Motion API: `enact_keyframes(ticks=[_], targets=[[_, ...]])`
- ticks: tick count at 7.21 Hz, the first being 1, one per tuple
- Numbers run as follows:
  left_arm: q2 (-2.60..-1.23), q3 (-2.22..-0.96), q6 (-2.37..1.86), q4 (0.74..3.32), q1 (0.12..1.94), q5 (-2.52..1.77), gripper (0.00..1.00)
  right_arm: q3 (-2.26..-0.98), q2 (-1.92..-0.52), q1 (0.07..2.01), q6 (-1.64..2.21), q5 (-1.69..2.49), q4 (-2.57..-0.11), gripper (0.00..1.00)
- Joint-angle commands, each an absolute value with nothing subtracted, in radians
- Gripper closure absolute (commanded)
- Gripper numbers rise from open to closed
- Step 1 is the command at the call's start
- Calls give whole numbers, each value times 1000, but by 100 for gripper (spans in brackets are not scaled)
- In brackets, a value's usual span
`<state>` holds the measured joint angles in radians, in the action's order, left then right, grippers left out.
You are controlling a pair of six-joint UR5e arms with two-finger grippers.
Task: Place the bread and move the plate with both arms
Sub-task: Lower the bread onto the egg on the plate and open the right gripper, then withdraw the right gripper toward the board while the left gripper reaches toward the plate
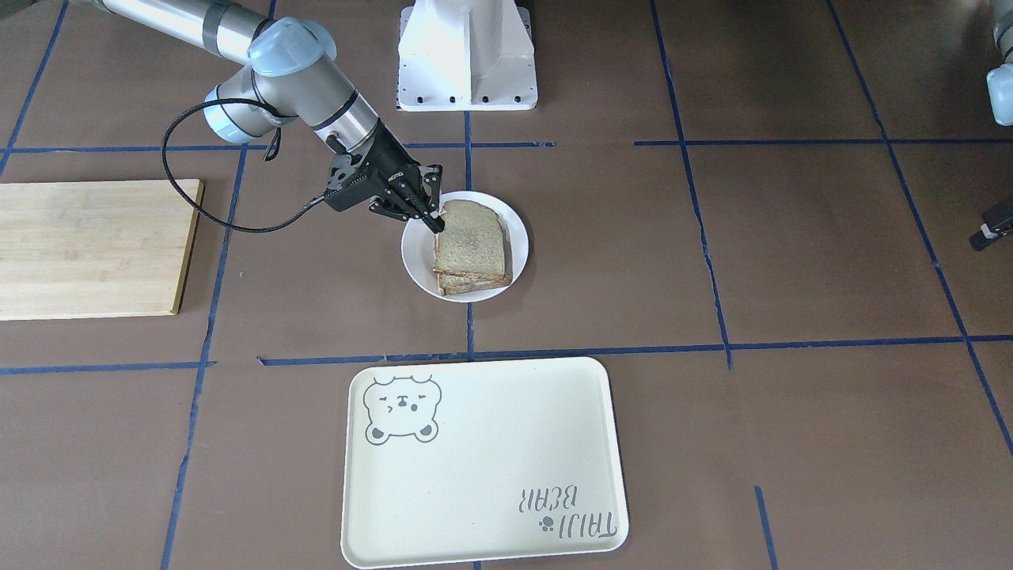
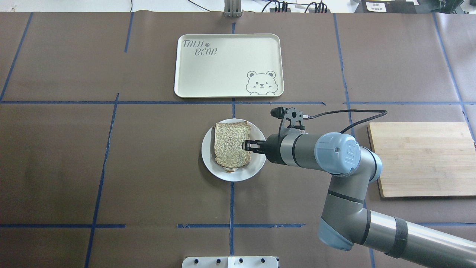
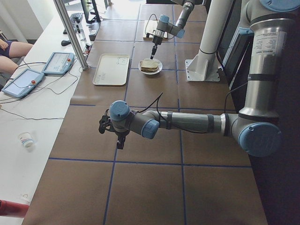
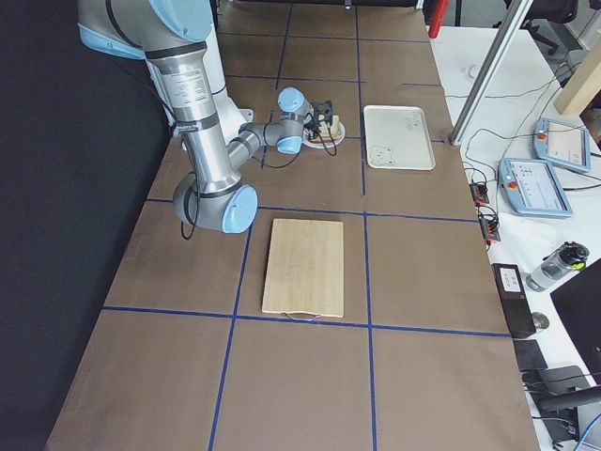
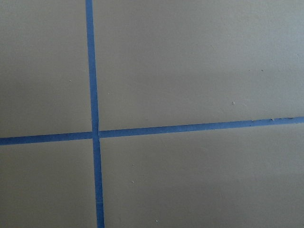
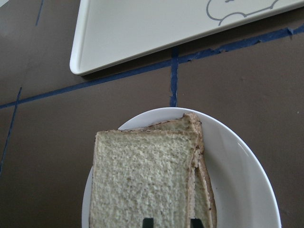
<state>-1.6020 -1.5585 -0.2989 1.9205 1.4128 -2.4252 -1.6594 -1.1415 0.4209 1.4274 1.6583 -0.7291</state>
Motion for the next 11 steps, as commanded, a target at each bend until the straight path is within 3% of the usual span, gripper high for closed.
enact_keyframes(ticks=[1,3,5,8,11], targets=[[-1624,-1560,-336,1921,1405,-2425,0,-1672,-1141,451,1427,1663,-730,0],[-1679,-1563,-513,1984,1301,-2425,0,-1692,-1152,573,1427,1791,-771,0],[-1707,-1560,-850,2243,1171,-2415,0,-1741,-1160,716,1329,1931,-1008,0],[-1836,-1555,-1287,2467,1011,-2328,0,-1871,-1225,851,905,2024,-1419,0],[-1862,-1552,-1585,2743,801,-2046,0,-1890,-1353,1049,520,2155,-1563,0]])
